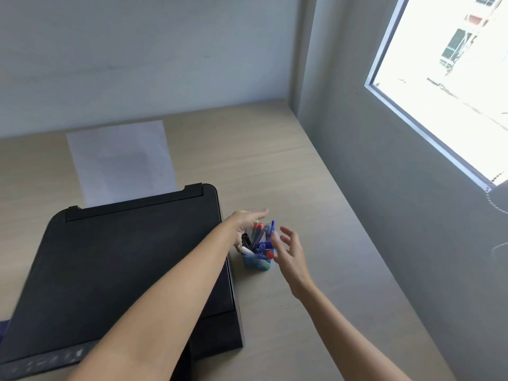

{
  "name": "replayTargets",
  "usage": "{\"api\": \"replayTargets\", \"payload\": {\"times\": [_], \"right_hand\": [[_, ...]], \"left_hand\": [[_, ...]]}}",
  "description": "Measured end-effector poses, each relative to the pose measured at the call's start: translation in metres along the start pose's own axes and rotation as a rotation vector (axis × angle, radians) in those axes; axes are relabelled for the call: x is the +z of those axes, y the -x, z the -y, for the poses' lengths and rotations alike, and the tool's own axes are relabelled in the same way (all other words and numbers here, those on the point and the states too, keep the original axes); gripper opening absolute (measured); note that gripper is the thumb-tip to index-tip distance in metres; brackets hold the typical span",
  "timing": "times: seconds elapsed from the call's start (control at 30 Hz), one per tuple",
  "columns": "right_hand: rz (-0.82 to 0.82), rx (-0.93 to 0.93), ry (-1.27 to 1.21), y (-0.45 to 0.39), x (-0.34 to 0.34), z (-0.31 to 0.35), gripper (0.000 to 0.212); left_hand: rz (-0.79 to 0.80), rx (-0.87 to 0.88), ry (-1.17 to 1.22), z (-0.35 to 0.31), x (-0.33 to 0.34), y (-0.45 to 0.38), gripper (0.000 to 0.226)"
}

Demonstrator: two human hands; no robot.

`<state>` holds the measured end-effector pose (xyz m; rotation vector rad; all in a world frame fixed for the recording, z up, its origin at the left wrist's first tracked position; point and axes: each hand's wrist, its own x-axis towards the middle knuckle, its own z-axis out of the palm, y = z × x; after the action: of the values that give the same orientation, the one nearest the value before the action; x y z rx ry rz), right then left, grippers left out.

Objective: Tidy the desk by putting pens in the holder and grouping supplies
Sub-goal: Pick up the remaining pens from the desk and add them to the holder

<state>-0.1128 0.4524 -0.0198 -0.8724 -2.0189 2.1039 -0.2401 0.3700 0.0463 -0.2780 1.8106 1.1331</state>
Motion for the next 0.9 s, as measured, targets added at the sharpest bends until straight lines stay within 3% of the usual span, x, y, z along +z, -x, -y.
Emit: {"api": "replayTargets", "payload": {"times": [0.1,0.33,0.63,0.7,0.77,0.9], "right_hand": [[0.102,0.169,-0.179,-0.004,0.002,-0.005,0.046],[0.103,0.175,-0.138,-0.04,0.007,0.01,0.054],[0.129,0.194,-0.099,-0.056,0.013,0.016,0.052],[0.123,0.193,-0.055,-0.052,0.009,0.025,0.059],[0.049,0.128,0.047,-0.045,0.008,0.041,0.065],[-0.133,-0.202,0.215,-0.023,0.014,0.086,0.041]], "left_hand": [[0.021,-0.081,0.056,-0.001,0.001,0.004,0.091],[-0.072,-0.119,0.296,-0.006,0.004,-0.006,0.105],[-0.164,-0.11,0.251,-0.019,-0.004,-0.006,0.105],[-0.161,-0.078,0.232,-0.024,-0.004,0.002,0.097],[-0.179,-0.003,0.203,-0.031,-0.007,0.017,0.089],[-0.121,0.203,0.184,-0.041,-0.027,0.065,0.082]]}}
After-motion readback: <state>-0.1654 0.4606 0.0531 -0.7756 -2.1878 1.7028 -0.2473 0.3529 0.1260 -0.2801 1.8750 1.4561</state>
